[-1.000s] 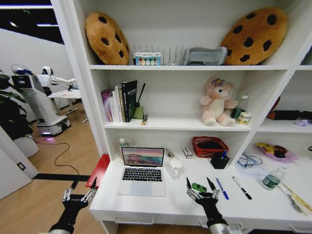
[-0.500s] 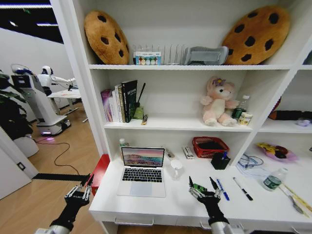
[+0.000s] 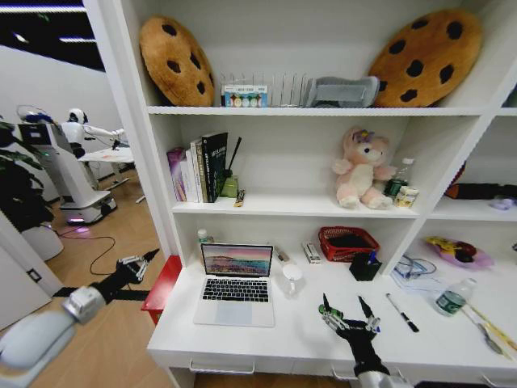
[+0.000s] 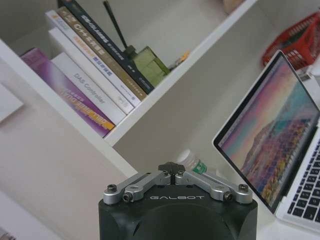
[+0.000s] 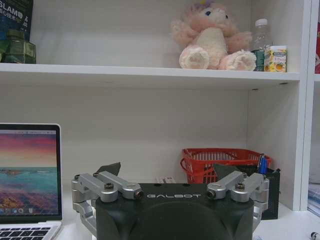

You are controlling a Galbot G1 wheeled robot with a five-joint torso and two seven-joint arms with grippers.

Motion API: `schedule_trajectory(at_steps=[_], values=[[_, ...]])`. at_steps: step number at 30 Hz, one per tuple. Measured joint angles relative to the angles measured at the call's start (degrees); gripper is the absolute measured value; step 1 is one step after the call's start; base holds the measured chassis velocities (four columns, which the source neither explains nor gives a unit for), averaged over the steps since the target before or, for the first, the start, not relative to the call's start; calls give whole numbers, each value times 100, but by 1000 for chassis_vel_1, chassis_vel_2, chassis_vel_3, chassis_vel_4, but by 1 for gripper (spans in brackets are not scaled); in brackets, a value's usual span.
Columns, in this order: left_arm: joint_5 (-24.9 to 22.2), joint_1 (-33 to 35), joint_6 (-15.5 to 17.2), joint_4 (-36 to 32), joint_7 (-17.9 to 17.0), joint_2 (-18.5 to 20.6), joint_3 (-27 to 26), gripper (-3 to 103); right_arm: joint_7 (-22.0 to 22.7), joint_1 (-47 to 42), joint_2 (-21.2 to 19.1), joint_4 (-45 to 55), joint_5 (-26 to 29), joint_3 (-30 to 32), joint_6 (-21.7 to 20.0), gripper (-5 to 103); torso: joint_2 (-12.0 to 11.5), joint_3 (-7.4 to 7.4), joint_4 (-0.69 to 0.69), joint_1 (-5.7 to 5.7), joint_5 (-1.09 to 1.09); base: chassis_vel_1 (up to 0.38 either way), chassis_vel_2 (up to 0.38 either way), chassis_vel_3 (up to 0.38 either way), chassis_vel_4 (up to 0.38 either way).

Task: Organize the objects on the table.

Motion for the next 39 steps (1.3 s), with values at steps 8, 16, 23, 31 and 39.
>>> schedule_trajectory(at_steps=[8, 16, 23, 31, 39], values=[[104, -2364, -145, 791, 861, 705, 2044, 0, -16, 166, 22, -187, 1, -8, 4, 100, 0, 0, 0, -1, 1, 0, 0, 0, 0], [346, -5441, 46, 1373, 1195, -49, 4909, 0, -20, 261, 46, -321, 25, 12, 9, 100, 0, 0, -4, 0, 1, 0, 0, 0, 0], [388, -6706, 91, 1561, 1367, -407, 6111, 0, -17, 326, 55, -374, 67, 26, 20, 100, 1, -1, 2, -1, 2, 0, 0, 0, 0], [572, -7864, 59, 1937, 1515, -1062, 7388, 0, -7, 393, 50, -441, 157, 103, 25, 100, 1, -1, -1, -1, 2, 0, 0, 0, 0], [695, -8327, -7, 2134, 1848, -1327, 7855, 0, 7, 395, 79, -497, 210, 178, 87, 100, 1, -1, 0, -1, 2, 0, 0, 0, 0]])
